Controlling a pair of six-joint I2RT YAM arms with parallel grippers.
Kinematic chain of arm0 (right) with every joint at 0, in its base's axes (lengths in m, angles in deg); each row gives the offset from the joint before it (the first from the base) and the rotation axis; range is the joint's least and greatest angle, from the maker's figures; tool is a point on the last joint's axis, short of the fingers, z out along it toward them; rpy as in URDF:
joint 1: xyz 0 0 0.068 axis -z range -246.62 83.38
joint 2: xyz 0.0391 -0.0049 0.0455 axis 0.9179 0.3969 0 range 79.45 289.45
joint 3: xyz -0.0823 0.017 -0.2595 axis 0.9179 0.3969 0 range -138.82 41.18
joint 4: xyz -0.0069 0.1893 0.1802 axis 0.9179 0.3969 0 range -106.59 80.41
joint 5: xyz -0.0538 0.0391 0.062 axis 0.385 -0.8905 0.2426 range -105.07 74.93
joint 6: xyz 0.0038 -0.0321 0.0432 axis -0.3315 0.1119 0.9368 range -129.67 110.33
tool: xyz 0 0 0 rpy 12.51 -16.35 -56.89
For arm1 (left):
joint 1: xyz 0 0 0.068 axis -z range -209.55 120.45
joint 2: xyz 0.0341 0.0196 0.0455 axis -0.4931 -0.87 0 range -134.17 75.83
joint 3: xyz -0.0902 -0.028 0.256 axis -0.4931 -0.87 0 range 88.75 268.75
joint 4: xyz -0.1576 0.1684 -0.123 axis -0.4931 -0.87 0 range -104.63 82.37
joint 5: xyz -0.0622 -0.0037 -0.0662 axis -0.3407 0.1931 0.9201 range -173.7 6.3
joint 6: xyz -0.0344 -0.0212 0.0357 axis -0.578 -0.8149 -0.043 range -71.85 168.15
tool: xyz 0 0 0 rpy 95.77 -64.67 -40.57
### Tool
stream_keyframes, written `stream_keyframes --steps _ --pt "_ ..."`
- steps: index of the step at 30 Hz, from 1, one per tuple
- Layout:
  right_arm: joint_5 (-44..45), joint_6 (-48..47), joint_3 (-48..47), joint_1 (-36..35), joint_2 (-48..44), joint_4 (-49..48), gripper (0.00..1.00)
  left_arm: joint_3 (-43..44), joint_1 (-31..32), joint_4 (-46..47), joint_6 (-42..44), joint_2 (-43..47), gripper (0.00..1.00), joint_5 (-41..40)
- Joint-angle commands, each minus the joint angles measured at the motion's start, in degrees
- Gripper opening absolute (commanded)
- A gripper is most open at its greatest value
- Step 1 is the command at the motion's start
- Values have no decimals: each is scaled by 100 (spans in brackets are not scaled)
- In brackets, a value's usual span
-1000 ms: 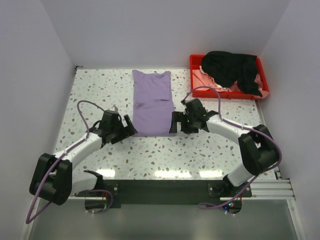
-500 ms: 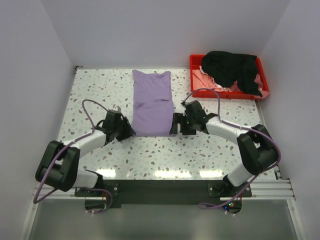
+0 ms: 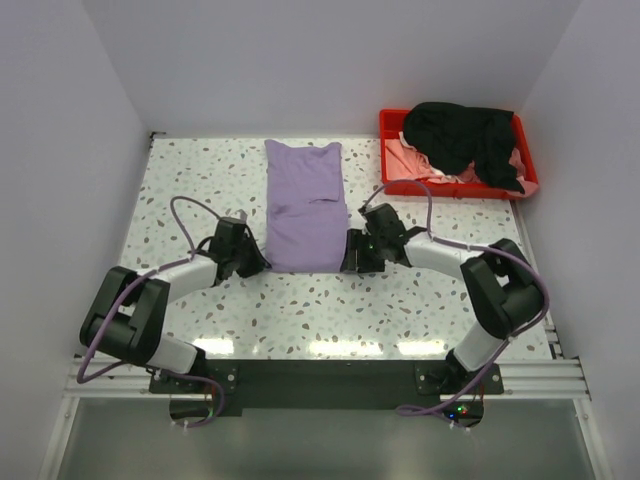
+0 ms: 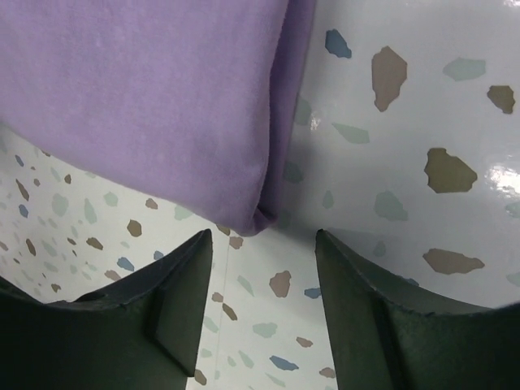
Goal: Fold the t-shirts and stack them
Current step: Fold the tshirt
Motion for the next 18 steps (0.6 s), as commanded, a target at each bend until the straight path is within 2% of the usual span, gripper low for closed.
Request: stream_keyframes --steps 1,4,8,10,13,18 --pt "-93 38 -192 -86 203 -248 55 -52 -20 -28 127 -142 0 -61" --pt "-128 73 -236 -174 361 -309 47 -61 -29 -28 119 -160 0 -52" --pt "-181 126 -246 -296 432 -318 24 -69 -20 -46 92 -151 0 -61" --pt "-164 170 -237 -349 397 -257 18 -69 -20 -63 84 -125 0 -52" --pt "39 222 -175 -437 300 -169 0 -95 -20 -124 83 -46 0 26" --pt "118 231 193 -551 -95 -90 0 -692 15 -362 -56 542 0 62"
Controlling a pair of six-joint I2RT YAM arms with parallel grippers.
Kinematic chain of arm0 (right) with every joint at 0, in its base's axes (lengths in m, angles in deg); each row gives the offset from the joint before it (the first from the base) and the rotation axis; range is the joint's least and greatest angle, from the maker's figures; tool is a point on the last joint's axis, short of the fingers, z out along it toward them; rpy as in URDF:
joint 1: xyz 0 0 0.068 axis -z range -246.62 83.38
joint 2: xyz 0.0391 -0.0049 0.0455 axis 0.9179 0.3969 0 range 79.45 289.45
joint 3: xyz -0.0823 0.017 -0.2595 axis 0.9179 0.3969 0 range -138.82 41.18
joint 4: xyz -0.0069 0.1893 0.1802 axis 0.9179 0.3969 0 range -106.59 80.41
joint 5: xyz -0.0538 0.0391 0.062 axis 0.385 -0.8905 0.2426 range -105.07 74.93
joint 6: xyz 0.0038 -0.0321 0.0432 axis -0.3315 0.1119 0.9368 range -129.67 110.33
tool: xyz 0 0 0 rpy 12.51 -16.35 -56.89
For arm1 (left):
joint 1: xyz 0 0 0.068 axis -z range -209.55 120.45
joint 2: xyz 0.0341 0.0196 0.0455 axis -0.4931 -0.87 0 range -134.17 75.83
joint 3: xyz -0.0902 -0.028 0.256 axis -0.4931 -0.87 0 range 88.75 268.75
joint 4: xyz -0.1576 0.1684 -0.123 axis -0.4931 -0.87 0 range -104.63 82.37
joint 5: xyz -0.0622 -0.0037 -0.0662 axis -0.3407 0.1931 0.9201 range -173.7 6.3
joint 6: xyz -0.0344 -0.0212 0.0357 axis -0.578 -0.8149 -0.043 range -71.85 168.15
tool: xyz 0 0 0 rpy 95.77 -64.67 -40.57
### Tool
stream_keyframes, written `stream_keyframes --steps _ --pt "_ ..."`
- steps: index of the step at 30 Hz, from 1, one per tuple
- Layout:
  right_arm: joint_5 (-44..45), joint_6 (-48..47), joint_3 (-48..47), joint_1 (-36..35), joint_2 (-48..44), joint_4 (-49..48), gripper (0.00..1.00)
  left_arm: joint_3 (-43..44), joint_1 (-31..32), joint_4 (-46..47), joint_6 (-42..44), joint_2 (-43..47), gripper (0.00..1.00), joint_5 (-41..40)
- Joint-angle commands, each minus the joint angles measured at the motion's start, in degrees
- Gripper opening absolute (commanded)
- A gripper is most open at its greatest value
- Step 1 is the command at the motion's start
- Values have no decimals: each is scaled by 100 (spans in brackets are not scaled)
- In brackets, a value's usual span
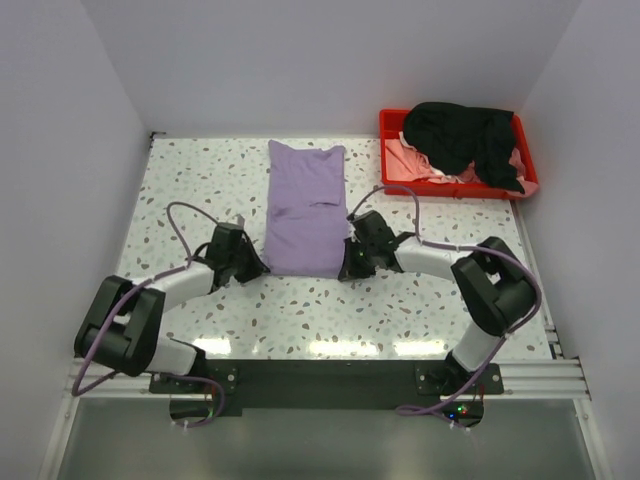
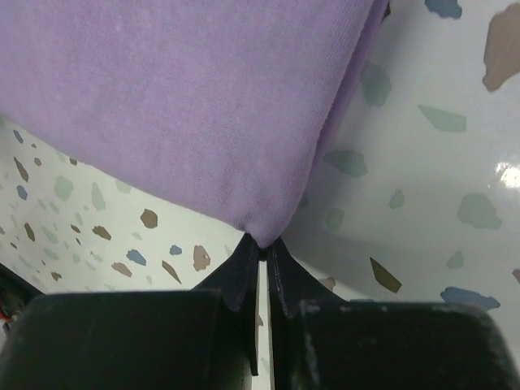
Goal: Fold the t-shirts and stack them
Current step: Fold the tshirt
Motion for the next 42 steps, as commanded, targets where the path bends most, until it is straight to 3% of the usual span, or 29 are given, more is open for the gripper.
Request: stream_keyframes --steps 1,4,8,13,18,23,28,34,42 --pt "98 48 440 -112 -578 144 0 -614 41 -456 -85 475 0 7" --pt "28 100 906 -270 -1087 319 0 -1142 366 -797 -428 1290 0 -185" --pt "19 241 1522 -534 -1886 697 0 -1520 1453 -1289 -1113 2012 0 -590" --pt "-121 531 2102 -815 -3030 1479 0 -1793 2369 -2212 -2194 3048 0 -722" --pt "-192 681 2253 -842 -3839 2085 0 -1846 2959 -2214 -2538 3587 0 -669" --pt "176 295 1586 -842 -4060 2490 0 -874 3012 -2564 -2179 3386 0 -1082" --pt "1151 -75 566 -816 -3833 2904 0 218 3004 -3294 -1967 3149 0 -2092" --pt "1188 -418 -480 -342 -3384 2825 0 1491 2925 -3383 -1651 2649 0 -3051" --pt "802 -928 -1718 362 -2507 2676 0 2609 1695 -2804 -632 1690 0 -2560"
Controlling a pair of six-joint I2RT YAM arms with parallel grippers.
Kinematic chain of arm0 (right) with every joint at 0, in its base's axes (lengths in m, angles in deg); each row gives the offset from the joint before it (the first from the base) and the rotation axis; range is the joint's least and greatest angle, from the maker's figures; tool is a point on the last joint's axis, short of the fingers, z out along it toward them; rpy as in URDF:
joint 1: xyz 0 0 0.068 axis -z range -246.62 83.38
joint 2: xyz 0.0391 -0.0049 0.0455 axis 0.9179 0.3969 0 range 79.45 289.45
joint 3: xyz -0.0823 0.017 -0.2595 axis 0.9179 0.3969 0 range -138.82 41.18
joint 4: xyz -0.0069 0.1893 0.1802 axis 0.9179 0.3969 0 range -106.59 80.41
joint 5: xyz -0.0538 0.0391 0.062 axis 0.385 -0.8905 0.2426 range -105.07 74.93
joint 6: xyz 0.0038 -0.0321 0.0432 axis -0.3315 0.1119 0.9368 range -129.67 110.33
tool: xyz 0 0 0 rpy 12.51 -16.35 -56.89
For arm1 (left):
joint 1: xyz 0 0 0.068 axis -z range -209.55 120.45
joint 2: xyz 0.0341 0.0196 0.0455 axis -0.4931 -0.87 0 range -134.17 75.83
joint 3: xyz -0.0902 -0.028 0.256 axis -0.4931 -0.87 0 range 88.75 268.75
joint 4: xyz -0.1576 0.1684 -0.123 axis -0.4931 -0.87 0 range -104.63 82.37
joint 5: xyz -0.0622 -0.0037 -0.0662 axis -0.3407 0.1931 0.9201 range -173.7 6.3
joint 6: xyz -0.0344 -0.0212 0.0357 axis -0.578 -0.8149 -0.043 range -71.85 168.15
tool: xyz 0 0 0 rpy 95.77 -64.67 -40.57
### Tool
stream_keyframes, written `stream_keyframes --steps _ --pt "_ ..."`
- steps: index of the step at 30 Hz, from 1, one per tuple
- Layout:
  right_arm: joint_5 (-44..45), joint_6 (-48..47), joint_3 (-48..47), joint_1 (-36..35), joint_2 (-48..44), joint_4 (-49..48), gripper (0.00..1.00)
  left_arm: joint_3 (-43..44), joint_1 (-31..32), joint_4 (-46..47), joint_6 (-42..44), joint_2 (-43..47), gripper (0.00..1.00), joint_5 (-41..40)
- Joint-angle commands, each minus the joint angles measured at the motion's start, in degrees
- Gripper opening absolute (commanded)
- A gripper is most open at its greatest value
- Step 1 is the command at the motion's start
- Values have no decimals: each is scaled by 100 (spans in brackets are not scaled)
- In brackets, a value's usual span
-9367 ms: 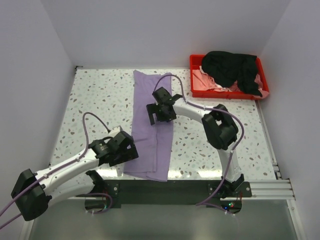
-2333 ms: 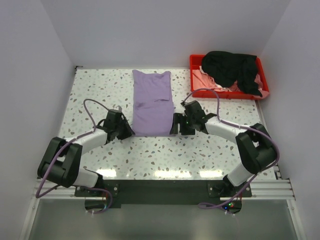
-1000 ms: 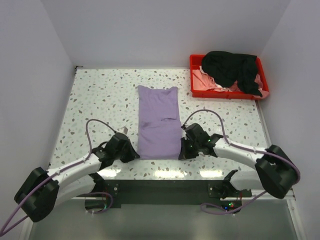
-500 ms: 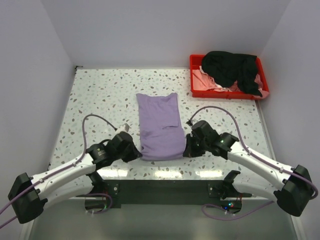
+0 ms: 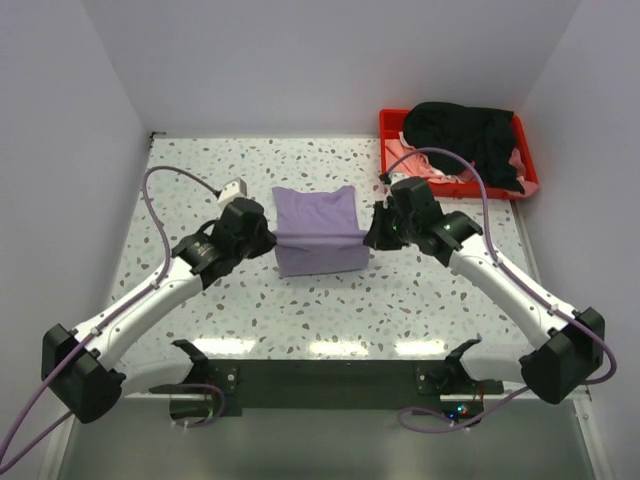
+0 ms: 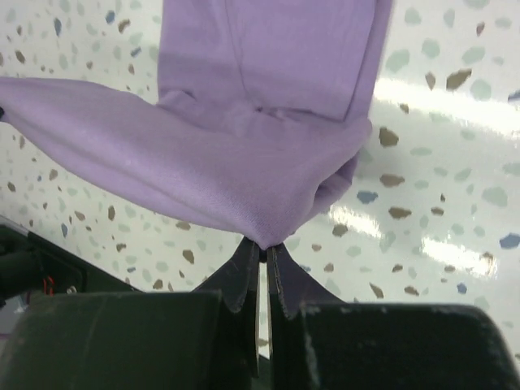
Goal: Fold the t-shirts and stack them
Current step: Fold the tshirt
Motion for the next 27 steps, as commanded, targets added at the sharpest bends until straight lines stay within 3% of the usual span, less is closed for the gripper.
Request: stream_keyframes --steps 1,13,27 --pt "-208 -366 -666 270 328 -87 0 585 -358 445 654 -308 0 -22" --pt "-1596 -419 -2038 1061 1996 -439 0 1782 -1526 823 1261 -1617 0 584" --pt "-2098 -305 -3338 1580 3807 -623 0 2888 -2230 1517 1700 -3453 0 1402"
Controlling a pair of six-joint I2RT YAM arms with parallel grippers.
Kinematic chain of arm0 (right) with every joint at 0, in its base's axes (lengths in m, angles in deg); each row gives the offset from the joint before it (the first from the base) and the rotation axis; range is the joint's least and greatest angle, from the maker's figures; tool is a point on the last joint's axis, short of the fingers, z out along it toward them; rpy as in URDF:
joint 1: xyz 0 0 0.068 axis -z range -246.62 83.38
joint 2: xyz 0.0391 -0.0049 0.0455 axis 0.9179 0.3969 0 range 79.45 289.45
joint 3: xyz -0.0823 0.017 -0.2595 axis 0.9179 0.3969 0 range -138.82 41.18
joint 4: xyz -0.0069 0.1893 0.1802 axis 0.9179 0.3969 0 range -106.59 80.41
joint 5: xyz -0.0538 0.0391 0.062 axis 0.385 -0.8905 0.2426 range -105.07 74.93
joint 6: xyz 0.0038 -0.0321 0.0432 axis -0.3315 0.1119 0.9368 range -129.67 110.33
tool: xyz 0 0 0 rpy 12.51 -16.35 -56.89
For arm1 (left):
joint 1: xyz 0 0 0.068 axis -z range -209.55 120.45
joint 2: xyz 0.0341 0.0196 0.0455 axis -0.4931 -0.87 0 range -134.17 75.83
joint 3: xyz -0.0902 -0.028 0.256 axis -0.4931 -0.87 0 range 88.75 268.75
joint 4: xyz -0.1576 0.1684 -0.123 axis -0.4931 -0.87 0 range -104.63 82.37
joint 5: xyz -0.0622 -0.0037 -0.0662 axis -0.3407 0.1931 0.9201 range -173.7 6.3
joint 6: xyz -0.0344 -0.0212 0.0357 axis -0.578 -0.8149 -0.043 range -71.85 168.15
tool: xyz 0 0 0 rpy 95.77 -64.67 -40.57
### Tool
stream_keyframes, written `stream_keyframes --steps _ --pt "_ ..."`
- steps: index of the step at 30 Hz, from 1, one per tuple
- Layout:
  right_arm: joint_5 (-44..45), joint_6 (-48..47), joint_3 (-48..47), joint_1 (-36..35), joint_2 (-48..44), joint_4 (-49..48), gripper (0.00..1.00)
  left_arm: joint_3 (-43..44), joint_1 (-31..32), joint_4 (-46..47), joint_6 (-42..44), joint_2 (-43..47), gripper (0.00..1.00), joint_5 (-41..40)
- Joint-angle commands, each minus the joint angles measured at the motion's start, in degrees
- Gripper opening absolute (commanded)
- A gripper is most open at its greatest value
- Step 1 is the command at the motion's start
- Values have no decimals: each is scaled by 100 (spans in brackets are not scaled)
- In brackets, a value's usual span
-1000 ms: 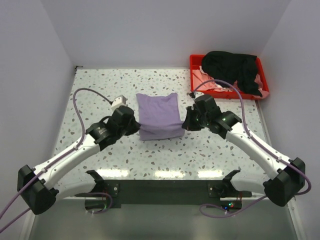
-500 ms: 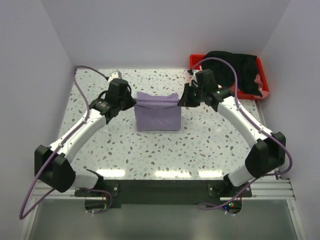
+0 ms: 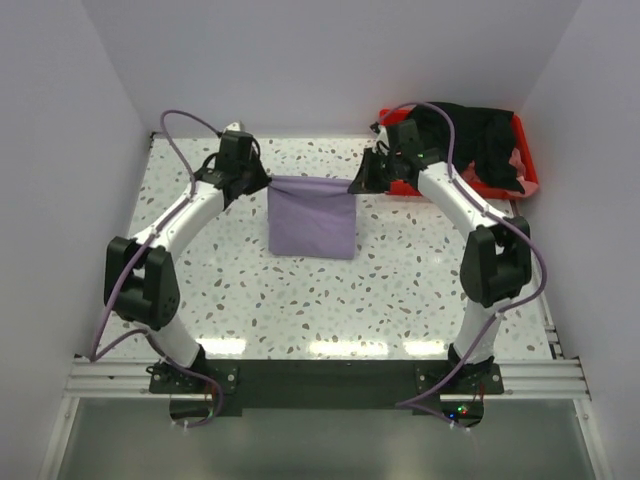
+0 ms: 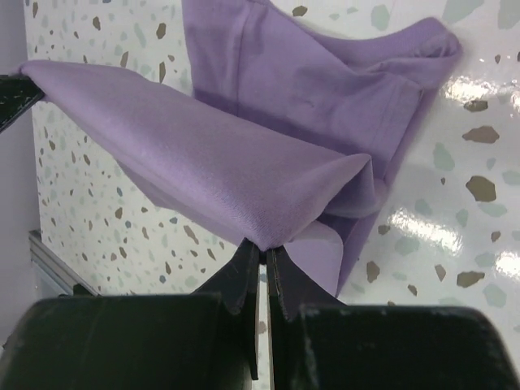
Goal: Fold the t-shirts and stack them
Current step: Fold the tshirt
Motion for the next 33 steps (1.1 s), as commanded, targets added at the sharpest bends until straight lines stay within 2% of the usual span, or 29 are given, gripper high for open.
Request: stream_keyframes --steps 1,14,15,16,17,18,20,21,22,24,25,26,29,33 --pt "-258 34 -434 168 375 -160 0 588 -185 462 341 -463 0 193" --pt "5 245 -1532 424 1991 -362 0 2197 -405 480 710 -2590 0 861" --pt "14 263 -1664 441 2071 -371 0 2319 -405 541 737 -2765 2 897" --pt "5 271 -1752 459 2159 -362 0 2390 -414 550 746 -2854 10 888" --pt "5 280 -1831 459 2325 -362 0 2478 -414 515 763 -2933 10 923" --pt "23 272 -2015 468 2405 -362 5 2670 -422 437 781 -3099 10 932" --pt "-3 263 -2261 494 2590 -266 28 2838 -440 357 790 -3206 27 906" --pt "5 254 -2480 520 2712 -213 49 2909 -440 348 798 -3224 40 914" --pt "-12 237 -2587 520 2748 -161 56 2909 -449 392 842 -3224 69 932" --pt "-73 184 -2719 520 2705 -177 97 2935 -440 514 938 -3137 85 1159" --pt "-300 114 -2711 520 2661 -247 99 2944 -449 550 1061 -3101 97 1274" --pt "-468 79 -2693 520 2591 -379 99 2944 -440 533 1062 -3031 100 1414" --pt "-882 78 -2449 512 2310 -590 99 2848 -440 506 1088 -2864 100 1555" --pt "-1085 -18 -1991 354 1896 -723 99 2181 -379 787 983 -2390 100 1801"
